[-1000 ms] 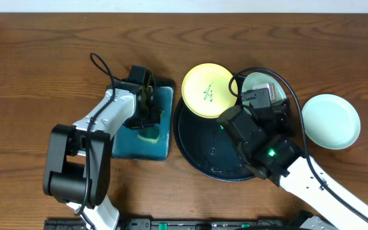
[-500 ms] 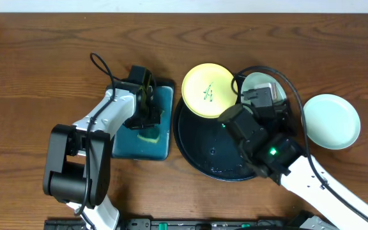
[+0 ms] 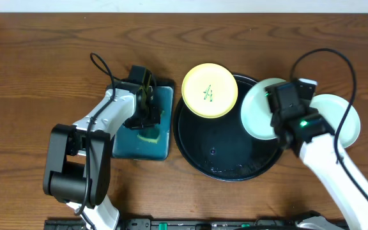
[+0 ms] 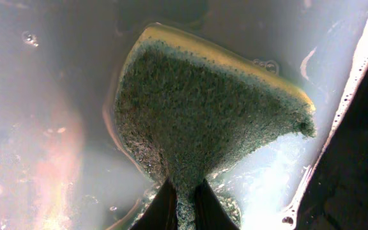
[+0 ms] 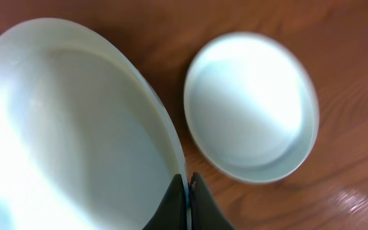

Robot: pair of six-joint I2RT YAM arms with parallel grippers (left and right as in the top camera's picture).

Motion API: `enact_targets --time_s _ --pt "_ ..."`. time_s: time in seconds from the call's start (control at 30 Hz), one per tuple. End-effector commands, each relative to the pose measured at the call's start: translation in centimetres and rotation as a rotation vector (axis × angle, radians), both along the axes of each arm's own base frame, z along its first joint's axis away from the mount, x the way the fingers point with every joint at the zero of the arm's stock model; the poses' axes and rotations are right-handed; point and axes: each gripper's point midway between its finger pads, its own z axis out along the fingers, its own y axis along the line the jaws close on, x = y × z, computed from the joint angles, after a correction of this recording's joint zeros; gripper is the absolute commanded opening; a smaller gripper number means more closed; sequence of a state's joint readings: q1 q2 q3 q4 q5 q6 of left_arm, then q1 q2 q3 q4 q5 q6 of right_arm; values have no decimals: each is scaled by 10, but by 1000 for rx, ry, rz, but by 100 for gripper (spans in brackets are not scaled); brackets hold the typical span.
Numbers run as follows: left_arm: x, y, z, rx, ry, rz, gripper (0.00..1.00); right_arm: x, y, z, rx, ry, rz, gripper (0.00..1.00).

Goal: Clean dirty plates on tray and stack at the side
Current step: 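Stack the white plate onto the pale green plate at right side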

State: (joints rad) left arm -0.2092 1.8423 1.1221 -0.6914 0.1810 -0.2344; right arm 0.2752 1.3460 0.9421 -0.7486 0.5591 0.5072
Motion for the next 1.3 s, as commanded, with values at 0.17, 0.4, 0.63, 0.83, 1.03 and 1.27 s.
enact_targets --time_s 0.17,0.4,0.63,0.83,1.03,1.27 --pt "-15 6 -22 33 79 -11 8 -5 -25 -71 424 165 -214 1" --pt "-15 7 -22 34 79 -11 8 -9 -70 -86 604 143 -389 1" --pt "-15 6 -22 34 79 -10 8 -26 -115 -86 614 104 -524 1" --pt "-15 6 -22 34 79 -11 8 -37 -139 -86 619 78 -604 2" --pt "-15 6 -22 34 80 -11 8 -41 -148 -86 622 67 -635 32" --pt "-15 6 -22 34 80 -11 8 -40 -147 -86 630 63 -631 38"
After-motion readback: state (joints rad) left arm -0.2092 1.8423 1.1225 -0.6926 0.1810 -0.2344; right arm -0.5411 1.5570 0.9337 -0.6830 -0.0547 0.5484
